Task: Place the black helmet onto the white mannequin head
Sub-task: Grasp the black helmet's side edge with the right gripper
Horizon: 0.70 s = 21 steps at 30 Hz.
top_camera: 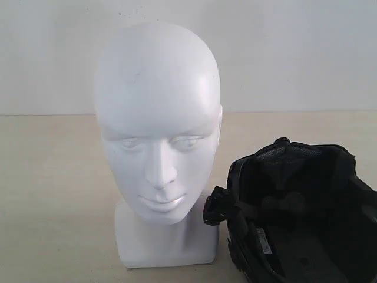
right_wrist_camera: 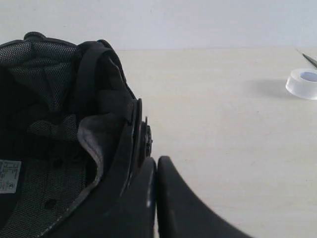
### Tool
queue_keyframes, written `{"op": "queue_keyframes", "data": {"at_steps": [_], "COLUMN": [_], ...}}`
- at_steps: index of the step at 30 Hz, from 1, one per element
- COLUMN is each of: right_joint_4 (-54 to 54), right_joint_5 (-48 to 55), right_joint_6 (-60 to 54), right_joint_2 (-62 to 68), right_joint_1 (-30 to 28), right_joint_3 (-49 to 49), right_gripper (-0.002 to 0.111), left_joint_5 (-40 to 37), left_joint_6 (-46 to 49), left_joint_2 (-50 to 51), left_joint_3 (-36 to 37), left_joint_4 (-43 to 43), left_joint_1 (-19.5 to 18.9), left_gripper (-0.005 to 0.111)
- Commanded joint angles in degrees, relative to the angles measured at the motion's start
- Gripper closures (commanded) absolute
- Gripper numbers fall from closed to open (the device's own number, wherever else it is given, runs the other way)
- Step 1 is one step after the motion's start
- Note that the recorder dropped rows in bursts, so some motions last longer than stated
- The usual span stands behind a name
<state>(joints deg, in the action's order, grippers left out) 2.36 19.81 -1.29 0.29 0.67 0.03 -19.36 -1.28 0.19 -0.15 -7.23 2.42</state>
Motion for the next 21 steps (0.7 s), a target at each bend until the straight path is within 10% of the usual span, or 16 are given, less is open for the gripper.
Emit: {"op": "queue_keyframes", "data": {"at_steps": [1, 13, 19, 21], "right_joint_4": [0.1, 0.1, 1.2, 2.0], "right_joint_5": [-0.7, -4.7, -33.7, -28.1], "right_joint_6": [-0.1, -0.1, 2.9, 1.7], "right_joint_2": [-0.3, -0.3, -0.3, -0.3], "right_joint_1": [-0.1, -0.1, -0.1, -0.1], "right_joint_3": [0.0, 0.0, -0.3, -5.9], "right_gripper": [0.109, 0.109, 0.109, 0.109], "left_joint_5": [0.5, 0.5, 0.5, 0.5], "left_joint_6": [-0.2, -0.2, -0.2, -0.2], "left_joint_2": [-0.2, -0.2, -0.2, -0.2], "left_joint_3": [0.2, 0.2, 0.2, 0.2], "left_joint_4": [0.6, 0.6, 0.6, 0.6], "left_joint_1": [-0.1, -0.1, -0.1, -0.1], "left_gripper": [0.103, 0.103, 0.103, 0.103]}}
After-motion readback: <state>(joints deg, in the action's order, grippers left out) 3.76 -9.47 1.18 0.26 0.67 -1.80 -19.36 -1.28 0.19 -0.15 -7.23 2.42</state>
